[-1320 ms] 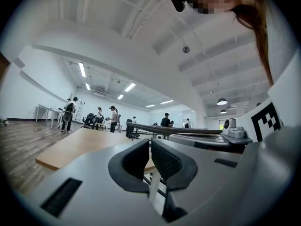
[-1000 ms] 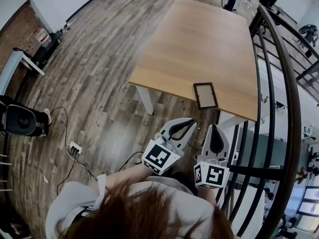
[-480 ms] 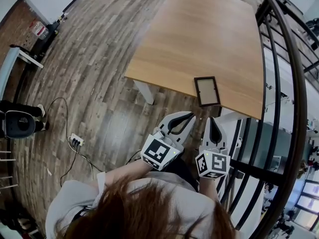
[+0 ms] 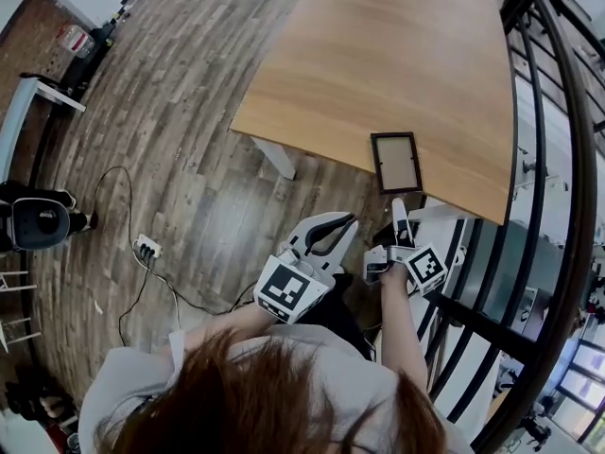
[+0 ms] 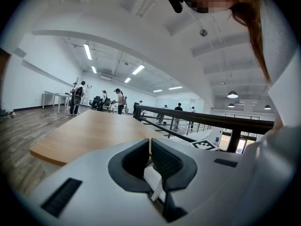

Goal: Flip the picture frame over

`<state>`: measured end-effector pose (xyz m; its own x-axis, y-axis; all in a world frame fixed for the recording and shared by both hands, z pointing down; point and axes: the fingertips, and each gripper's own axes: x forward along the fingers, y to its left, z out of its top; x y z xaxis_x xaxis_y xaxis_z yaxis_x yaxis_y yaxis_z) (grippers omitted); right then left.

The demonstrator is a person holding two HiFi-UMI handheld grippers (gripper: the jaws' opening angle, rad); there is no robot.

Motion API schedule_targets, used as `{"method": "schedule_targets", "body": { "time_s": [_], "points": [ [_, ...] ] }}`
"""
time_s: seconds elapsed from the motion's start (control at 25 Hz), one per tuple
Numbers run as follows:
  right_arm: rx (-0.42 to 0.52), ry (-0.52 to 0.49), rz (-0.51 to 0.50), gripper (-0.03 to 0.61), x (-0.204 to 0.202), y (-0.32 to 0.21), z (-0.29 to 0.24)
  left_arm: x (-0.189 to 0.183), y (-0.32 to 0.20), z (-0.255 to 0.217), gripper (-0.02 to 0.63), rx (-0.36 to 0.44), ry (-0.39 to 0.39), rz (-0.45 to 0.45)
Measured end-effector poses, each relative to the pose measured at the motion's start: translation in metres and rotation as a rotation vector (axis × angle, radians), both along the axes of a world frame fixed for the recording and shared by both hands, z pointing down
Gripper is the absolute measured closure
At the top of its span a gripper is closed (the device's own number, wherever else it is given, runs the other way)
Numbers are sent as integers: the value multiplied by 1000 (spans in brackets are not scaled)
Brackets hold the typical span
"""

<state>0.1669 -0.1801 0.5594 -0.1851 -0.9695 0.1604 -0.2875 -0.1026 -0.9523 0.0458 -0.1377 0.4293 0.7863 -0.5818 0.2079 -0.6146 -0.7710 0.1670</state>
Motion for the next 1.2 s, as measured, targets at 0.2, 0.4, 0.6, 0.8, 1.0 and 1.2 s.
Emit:
{"method": "schedule_targets", "body": {
  "time_s": [0.2,0.4,0.6,0.8,1.0,1.2],
  "points": [
    [-29,-188,71,417,13,-27,38,-11,-1,7,594,-3,-25,-27],
    [-22,-262,73,417,9,-47,37,-19,-2,15,594,-32,-58,-40],
    [-46,-306,53,418,4,-54,52,-14,-6,13,594,-29,-58,-32],
    [-19,-283,63,493,4,-49,50,-12,-8,13,594,-22,-64,-23],
    [-42,-265,123,494,6,-35,51,-13,-11,11,594,-20,-63,-29],
    [-38,-210,195,494,15,-31,37,-11,-10,7,594,-10,-59,-21]
  ]
}}
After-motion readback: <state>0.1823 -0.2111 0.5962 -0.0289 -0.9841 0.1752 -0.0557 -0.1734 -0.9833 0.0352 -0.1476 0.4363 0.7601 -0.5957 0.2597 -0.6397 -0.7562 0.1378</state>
